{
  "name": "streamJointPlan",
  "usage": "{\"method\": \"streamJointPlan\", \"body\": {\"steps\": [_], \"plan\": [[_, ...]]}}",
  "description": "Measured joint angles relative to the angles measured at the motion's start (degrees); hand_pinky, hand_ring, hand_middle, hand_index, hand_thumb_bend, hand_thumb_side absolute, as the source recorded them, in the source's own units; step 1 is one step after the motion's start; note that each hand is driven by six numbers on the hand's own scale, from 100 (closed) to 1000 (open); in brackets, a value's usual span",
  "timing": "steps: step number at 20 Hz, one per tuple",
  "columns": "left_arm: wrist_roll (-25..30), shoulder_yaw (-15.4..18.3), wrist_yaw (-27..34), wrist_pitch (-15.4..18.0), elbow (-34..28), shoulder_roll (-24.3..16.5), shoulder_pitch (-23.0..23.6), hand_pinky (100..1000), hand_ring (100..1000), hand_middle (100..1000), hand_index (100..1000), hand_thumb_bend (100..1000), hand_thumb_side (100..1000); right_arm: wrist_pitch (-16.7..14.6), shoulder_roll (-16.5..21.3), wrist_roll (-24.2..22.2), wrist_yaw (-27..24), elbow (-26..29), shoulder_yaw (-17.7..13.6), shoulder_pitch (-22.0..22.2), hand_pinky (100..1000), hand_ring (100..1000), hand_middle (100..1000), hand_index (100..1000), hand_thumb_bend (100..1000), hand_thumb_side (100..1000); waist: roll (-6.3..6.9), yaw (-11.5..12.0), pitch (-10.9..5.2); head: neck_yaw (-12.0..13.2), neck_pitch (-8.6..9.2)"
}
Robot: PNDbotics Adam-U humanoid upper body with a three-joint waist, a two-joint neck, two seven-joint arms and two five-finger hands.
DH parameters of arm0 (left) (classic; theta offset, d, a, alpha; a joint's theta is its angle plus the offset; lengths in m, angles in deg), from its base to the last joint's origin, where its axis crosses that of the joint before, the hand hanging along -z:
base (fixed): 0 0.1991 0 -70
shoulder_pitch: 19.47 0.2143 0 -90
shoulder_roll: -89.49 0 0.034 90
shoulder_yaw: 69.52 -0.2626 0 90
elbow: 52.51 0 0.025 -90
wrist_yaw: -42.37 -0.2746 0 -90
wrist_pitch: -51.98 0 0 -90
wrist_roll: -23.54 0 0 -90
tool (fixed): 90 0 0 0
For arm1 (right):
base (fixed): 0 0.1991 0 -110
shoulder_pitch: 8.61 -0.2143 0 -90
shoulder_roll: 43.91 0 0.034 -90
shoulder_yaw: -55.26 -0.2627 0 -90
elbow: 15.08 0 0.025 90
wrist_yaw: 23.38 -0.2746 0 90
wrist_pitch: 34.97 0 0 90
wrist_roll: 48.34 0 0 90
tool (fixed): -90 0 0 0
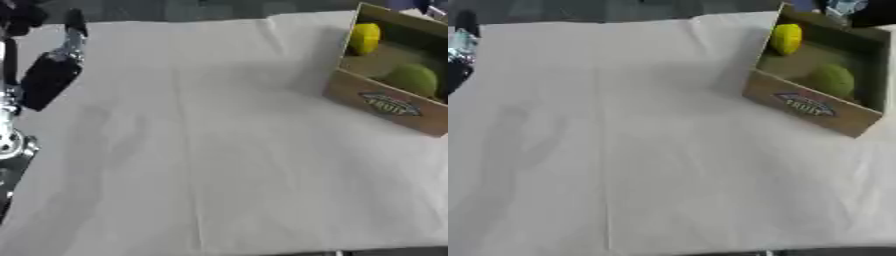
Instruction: Pick up the objects with one hand, pass them to the other hand, and then place them into the box on the other side of the table.
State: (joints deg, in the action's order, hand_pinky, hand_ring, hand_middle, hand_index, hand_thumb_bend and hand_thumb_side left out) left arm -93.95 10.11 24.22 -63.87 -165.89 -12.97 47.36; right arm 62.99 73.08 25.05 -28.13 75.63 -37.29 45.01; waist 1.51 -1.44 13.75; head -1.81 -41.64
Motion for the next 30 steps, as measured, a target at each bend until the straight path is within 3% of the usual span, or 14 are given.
{"method": "streamJointPlan", "body": {"steps": [5, 10, 11, 12, 17, 23, 25, 27, 30], "plan": [[-3.23, 2.14, 1.64, 1.26, -0.22, -0.98, 1.29, 791, 703, 615, 785, 273, 602, -1.04, 1.25, -0.22, -0.81, -2.85, -1.39, 2.03, 952, 773, 705, 657, 100, 217, 0.12, 0.34, 0.0, -0.8, 0.46], [-5.95, 3.69, 2.55, 2.14, -0.22, -0.98, 2.09, 792, 700, 611, 783, 272, 614, -4.02, 1.79, -2.02, -0.31, -7.41, -2.03, 3.66, 945, 775, 708, 662, 100, 244, 0.16, 0.7, 0.0, -2.19, 1.53], [-6.35, 3.91, 2.76, 2.24, -0.23, -0.97, 2.29, 791, 698, 610, 782, 268, 618, -4.82, 1.89, -2.42, 0.19, -8.55, -2.02, 3.75, 946, 776, 707, 662, 100, 175, 0.16, 0.73, 0.0, -2.25, 1.51], [-6.76, 4.12, 3.11, 2.28, -0.23, -0.86, 2.53, 790, 697, 608, 781, 263, 620, -5.67, 2.0, -2.88, 0.85, -9.74, -1.98, 3.85, 947, 778, 709, 663, 100, 265, 0.21, 0.78, 0.0, -2.24, 1.46], [-8.25, 4.41, 4.34, 2.16, -0.23, 0.57, 2.79, 791, 698, 608, 782, 259, 617, -9.46, 2.09, -4.35, 4.01, -15.57, -1.32, 3.93, 949, 781, 710, 665, 100, 285, 0.48, 0.84, 0.0, -2.01, 1.4], [-8.28, 4.5, 4.54, 2.19, -0.23, 0.73, 2.79, 797, 706, 611, 784, 258, 618, -11.84, 2.08, -4.53, 6.15, -19.89, -1.3, 3.85, 953, 790, 722, 677, 100, 297, 0.52, 1.04, 0.0, -1.59, 1.37], [-8.14, 4.49, 4.55, 2.28, -0.23, 0.97, 2.79, 800, 714, 614, 783, 260, 620, -12.56, 2.08, -4.85, 6.73, -20.98, -1.24, 3.6, 973, 830, 794, 749, 100, 361, 0.52, 1.07, 0.0, -1.47, 1.23], [-8.07, 4.49, 4.56, 2.25, -0.23, 1.15, 2.81, 804, 721, 617, 783, 265, 629, -13.58, 2.04, -5.58, 7.4, -21.75, -1.06, 3.54, 999, 882, 912, 894, 100, 417, 0.52, 1.14, 0.0, -1.34, 0.92], [-7.91, 4.49, 4.57, 2.09, -0.23, 1.6, 2.82, 805, 721, 616, 786, 262, 629, -15.24, 1.79, -7.01, 8.38, -22.2, -0.96, 3.11, 1000, 892, 947, 933, 105, 426, 0.52, 1.21, 0.0, -1.25, 0.38]]}}
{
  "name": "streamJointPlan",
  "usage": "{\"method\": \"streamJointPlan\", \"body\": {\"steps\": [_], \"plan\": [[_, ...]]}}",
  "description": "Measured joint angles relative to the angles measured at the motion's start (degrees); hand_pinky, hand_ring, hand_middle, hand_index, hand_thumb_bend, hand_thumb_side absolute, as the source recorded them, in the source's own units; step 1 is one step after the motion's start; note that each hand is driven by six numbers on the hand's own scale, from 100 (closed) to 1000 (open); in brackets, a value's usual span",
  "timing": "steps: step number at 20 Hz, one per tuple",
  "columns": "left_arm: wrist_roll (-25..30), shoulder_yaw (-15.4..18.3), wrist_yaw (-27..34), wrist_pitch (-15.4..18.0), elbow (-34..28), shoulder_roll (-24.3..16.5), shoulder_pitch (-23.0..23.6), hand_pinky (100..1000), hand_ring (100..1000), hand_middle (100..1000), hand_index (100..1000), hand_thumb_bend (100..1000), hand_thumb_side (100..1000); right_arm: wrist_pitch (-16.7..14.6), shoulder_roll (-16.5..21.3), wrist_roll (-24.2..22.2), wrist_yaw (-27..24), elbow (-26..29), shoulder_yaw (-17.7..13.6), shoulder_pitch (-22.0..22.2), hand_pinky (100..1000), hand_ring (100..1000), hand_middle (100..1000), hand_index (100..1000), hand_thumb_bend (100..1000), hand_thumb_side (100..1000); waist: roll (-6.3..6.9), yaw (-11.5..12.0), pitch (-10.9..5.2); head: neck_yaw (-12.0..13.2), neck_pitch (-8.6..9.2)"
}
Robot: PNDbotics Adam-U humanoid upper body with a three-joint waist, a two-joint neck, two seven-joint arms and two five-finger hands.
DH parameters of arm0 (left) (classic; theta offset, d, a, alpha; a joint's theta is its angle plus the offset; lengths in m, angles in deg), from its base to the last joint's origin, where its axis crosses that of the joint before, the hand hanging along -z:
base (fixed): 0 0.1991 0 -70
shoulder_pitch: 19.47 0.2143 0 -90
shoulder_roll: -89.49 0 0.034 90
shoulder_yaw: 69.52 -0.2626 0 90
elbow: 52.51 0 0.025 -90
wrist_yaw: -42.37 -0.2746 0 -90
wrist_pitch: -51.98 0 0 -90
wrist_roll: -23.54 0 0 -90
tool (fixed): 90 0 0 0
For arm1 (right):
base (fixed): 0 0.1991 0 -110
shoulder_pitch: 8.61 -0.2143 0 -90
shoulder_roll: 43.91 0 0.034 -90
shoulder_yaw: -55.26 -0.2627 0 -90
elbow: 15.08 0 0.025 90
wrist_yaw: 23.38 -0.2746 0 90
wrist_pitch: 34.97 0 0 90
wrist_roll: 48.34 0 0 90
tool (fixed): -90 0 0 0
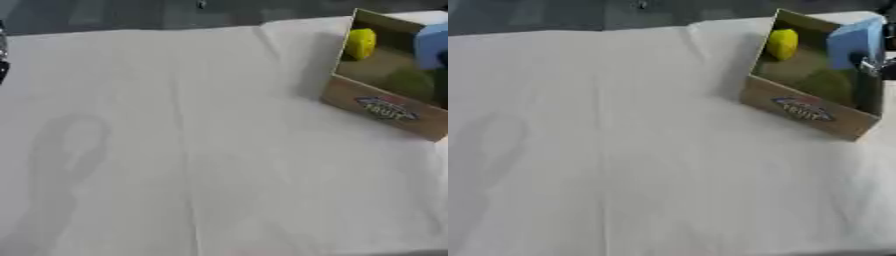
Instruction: Pick up the objects with one hand, pass them to the other hand, and then place them into the box on the other side of the table.
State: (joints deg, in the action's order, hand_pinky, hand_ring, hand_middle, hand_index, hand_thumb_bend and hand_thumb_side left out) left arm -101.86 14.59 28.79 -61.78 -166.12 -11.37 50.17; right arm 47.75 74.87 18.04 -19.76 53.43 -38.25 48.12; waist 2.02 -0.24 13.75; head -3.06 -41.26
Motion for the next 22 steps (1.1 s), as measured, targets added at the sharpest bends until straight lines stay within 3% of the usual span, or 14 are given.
{"method": "streamJointPlan", "body": {"steps": [8, 12, 18, 22], "plan": [[0.62, -0.34, 0.0, -0.1, 0.0, 0.53, 0.0, 810, 723, 617, 787, 268, 630, -1.52, -0.01, -0.28, 0.59, -0.02, -0.33, -0.01, 1000, 893, 952, 958, 131, 439, 0.0, 0.01, 0.0, 0.17, -0.44], [0.71, -0.35, 0.0, -0.18, 0.0, 0.53, 0.0, 816, 723, 616, 788, 259, 625, -1.54, -0.01, -0.4, 0.75, -0.01, -0.33, -0.03, 1000, 895, 947, 953, 229, 100, 0.0, -0.04, 0.0, 0.17, -0.45], [0.77, -0.35, 0.0, -0.25, 0.0, 0.54, 0.0, 817, 722, 616, 787, 254, 624, -0.95, -0.01, -1.11, 1.15, -0.01, -0.33, -0.46, 1000, 895, 941, 945, 285, 234, 0.0, -0.06, 0.0, 0.17, -0.44], [0.77, -0.36, 0.0, -0.26, 0.0, 0.56, 0.06, 817, 722, 615, 787, 256, 626, -0.82, -0.01, -1.23, 1.23, -0.01, -0.33, -0.48, 1000, 895, 941, 946, 285, 235, 0.0, -0.06, 0.0, -0.49, -0.38]]}}
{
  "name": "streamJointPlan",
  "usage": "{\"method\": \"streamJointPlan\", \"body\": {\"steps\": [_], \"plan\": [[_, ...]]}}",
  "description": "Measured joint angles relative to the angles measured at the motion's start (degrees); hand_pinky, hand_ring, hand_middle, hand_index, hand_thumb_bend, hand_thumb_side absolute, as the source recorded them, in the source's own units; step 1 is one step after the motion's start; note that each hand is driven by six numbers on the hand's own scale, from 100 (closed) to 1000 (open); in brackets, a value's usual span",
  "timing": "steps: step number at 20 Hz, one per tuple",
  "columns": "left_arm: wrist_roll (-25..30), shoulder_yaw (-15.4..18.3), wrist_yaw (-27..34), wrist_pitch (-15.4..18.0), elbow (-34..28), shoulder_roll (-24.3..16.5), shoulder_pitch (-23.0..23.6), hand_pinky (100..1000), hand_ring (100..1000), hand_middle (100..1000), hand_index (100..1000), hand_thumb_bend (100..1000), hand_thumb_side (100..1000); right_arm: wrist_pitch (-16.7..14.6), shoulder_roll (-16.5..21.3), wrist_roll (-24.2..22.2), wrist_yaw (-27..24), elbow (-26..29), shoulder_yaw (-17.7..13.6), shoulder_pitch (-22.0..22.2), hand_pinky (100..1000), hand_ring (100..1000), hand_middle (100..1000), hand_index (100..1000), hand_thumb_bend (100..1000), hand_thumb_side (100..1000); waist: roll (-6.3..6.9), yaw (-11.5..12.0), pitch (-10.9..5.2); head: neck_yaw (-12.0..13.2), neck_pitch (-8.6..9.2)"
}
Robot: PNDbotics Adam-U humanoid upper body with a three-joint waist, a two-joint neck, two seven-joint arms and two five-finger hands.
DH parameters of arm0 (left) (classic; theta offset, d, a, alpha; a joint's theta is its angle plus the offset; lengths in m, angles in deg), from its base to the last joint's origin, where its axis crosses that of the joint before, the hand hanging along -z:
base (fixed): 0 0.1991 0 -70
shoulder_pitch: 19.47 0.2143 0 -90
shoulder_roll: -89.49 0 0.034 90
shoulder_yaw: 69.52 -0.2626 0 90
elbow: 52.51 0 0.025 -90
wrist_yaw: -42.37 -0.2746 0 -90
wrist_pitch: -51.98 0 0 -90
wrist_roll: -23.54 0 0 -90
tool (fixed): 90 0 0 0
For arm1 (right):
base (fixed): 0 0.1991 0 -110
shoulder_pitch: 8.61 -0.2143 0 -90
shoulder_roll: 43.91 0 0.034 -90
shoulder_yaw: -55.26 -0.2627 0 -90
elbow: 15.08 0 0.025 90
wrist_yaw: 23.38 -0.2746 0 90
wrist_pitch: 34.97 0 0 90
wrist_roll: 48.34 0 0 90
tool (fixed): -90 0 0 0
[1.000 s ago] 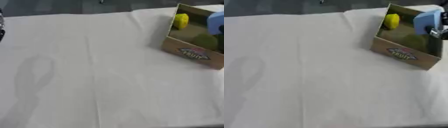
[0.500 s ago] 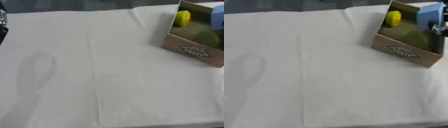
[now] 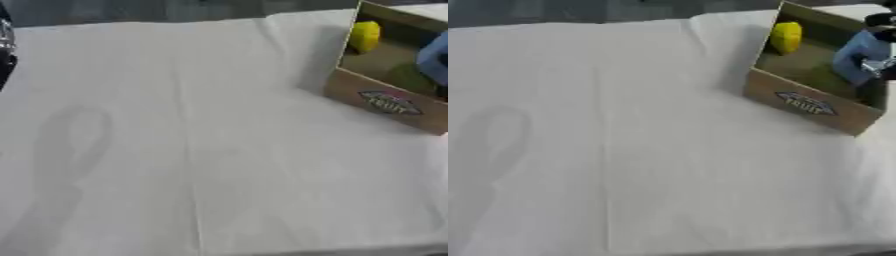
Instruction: Pick up the objects with one hand, pass them to the other hand, and then place them into the box on the other side of the table.
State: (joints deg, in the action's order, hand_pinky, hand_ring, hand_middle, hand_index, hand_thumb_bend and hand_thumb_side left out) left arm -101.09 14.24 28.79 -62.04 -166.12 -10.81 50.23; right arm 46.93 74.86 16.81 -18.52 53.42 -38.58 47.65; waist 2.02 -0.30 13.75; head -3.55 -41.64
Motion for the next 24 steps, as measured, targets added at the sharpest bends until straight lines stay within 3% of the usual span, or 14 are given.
{"method": "streamJointPlan", "body": {"steps": [8, 12, 14, 16, 17, 18, 20, 24], "plan": [[-0.01, -0.1, 0.02, -0.01, 0.0, 0.0, 0.1, 817, 722, 615, 787, 253, 632, -0.12, 0.02, 0.36, -0.03, 0.08, 0.01, -0.56, 1000, 893, 939, 945, 300, 242, 0.0, -0.08, 0.0, -0.9, 0.24], [-0.01, -0.29, 0.02, -0.01, 0.0, 0.01, 0.11, 816, 722, 614, 785, 254, 635, -0.01, 0.02, 0.66, -0.59, 0.41, -0.12, -0.52, 1000, 888, 942, 949, 271, 166, 0.0, -0.09, 0.0, -0.99, 0.24], [-0.02, -0.29, 0.02, -0.02, 0.0, 0.01, 0.18, 816, 721, 614, 785, 251, 635, 0.37, 0.02, 1.5, -1.93, 1.3, -0.83, -0.52, 1000, 882, 945, 953, 233, 100, 0.0, -0.19, 0.0, -1.02, 0.23], [-0.08, -0.29, 0.02, -0.05, 0.0, 0.01, 0.25, 815, 720, 613, 784, 251, 634, 0.99, 0.02, 2.8, -4.5, 2.89, -1.82, -0.52, 1000, 883, 973, 979, 100, 100, 0.0, -0.47, 0.0, -1.02, 0.21], [-0.13, -0.28, 0.02, -0.07, 0.0, 0.01, 0.29, 815, 719, 613, 783, 250, 634, 1.34, 0.02, 3.54, -6.31, 3.91, -2.29, -0.5, 1000, 882, 975, 980, 100, 113, 0.0, -0.52, 0.0, -1.02, 0.21], [-0.2, -0.27, 0.02, -0.07, 0.0, 0.01, 0.4, 813, 716, 612, 783, 245, 634, 1.72, 0.03, 4.32, -8.32, 5.01, -2.74, -0.44, 1000, 881, 978, 979, 100, 269, 0.0, -0.58, 0.0, -1.01, 0.21], [-0.43, -0.24, 0.02, -0.05, 0.0, 0.01, 0.57, 809, 711, 612, 784, 239, 637, 2.55, 0.05, 6.0, -12.49, 7.58, -3.52, 0.1, 1000, 874, 977, 968, 100, 433, 0.0, -0.69, 0.0, -0.96, 0.23], [-0.92, 0.3, 0.19, 0.11, 0.0, 0.27, 0.91, 793, 698, 609, 797, 193, 660, 3.65, 0.09, 9.12, -21.06, 12.45, -4.29, 1.22, 1000, 858, 973, 957, 100, 526, 0.14, -0.32, 0.0, -0.67, 0.43]]}}
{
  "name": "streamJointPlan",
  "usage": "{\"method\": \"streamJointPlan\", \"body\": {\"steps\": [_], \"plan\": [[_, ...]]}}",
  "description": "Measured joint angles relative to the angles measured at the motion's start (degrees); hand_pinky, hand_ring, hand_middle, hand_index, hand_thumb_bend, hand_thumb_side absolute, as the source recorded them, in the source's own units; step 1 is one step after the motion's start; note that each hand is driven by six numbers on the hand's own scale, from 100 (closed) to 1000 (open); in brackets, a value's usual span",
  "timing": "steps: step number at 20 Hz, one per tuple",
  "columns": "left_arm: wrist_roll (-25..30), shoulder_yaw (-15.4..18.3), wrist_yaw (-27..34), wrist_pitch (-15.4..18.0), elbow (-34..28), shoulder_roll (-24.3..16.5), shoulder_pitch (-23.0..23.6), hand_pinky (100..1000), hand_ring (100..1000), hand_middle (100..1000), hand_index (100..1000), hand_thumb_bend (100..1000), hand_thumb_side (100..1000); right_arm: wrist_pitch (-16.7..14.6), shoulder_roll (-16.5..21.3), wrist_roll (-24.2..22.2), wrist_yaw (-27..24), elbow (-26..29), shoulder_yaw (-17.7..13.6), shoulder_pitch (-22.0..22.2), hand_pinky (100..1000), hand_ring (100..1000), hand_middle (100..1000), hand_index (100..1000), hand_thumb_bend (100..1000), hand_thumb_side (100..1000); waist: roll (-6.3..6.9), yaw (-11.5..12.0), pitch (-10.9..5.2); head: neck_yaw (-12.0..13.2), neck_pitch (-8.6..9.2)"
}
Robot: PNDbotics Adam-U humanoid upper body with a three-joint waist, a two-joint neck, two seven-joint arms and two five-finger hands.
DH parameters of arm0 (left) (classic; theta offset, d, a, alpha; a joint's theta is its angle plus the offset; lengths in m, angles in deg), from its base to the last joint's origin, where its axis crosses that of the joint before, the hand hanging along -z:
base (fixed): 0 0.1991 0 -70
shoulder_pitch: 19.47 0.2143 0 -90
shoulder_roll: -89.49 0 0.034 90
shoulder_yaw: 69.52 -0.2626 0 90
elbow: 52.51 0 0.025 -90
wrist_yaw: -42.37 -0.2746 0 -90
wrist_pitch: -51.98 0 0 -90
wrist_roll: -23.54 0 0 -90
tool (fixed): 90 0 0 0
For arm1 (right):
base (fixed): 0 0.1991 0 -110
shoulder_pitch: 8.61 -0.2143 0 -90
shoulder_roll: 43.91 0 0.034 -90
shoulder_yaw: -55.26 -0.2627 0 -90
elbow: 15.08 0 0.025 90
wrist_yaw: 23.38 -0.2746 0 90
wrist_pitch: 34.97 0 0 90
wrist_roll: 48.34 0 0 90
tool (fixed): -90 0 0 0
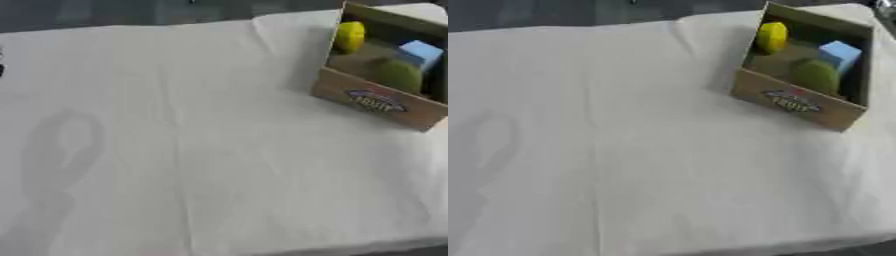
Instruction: Pick up the objects with one hand, pass them to the other hand, and then place them into the box on the other side of the table.
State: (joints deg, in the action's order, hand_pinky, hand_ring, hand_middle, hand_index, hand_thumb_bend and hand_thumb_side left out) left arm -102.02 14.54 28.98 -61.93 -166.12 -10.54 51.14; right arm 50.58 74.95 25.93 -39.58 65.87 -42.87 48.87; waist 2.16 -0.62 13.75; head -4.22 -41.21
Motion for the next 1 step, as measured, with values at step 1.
{"method": "streamJointPlan", "body": {"steps": [1], "plan": [[-0.17, 0.13, 0.09, 0.16, 0.0, 0.22, 0.13, 786, 696, 608, 804, 181, 675, 0.2, 0.0, 0.87, -1.82, 1.03, -0.09, 0.15, 1000, 856, 973, 956, 100, 554, 0.2, 0.11, 0.0, 0.13, 0.0]]}}
